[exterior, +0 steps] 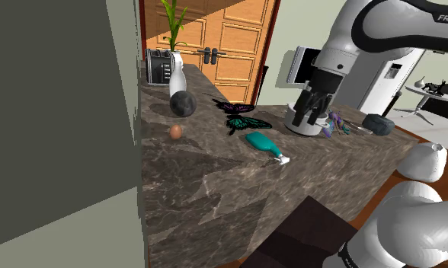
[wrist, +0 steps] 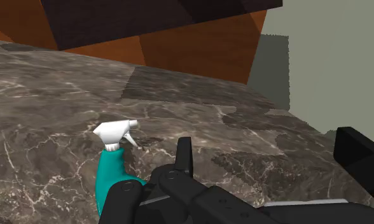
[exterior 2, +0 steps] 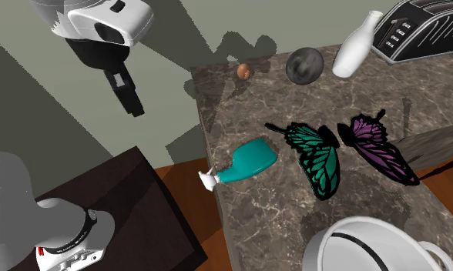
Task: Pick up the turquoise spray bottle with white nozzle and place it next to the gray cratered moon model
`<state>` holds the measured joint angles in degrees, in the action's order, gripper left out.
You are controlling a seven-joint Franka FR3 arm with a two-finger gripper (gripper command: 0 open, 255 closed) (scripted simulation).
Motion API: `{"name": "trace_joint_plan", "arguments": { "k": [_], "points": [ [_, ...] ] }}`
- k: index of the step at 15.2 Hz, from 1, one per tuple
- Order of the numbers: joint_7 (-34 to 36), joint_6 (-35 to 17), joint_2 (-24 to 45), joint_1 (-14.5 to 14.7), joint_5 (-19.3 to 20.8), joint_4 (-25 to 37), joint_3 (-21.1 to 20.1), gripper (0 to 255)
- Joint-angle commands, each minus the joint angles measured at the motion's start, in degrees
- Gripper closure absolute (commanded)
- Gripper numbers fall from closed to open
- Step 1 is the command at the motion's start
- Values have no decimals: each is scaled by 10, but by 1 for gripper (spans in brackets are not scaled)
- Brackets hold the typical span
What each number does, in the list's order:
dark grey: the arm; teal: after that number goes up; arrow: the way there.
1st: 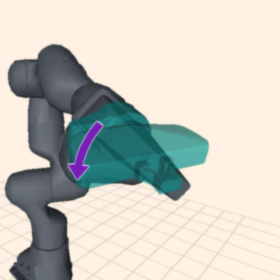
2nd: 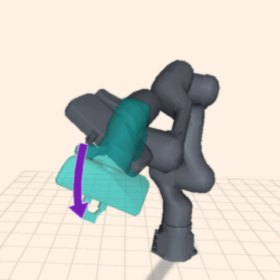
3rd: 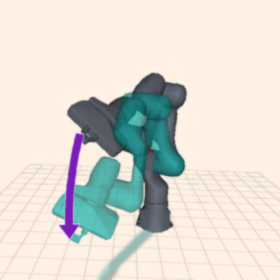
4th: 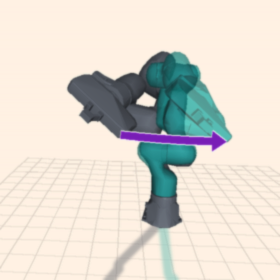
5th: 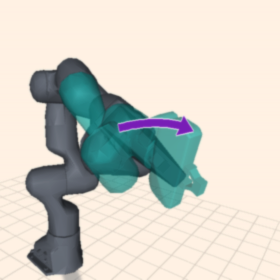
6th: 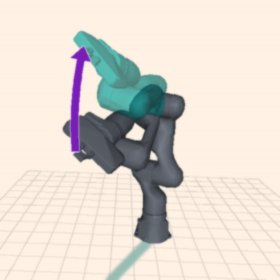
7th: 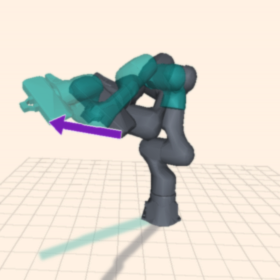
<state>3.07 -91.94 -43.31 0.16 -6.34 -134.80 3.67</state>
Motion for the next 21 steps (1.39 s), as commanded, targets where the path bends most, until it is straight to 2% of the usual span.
{"name": "trace_joint_plan", "arguments": {
  "k": [1, 11, 21],
  "points": [
    [0, 0, 0, 0, 0, 0, 0, 0],
    [-38, -181, 104, -36, 54, -69, 34, 0],
    [-66, -360, 271, -68, 91, -67, 76, 0]
  ]
}}
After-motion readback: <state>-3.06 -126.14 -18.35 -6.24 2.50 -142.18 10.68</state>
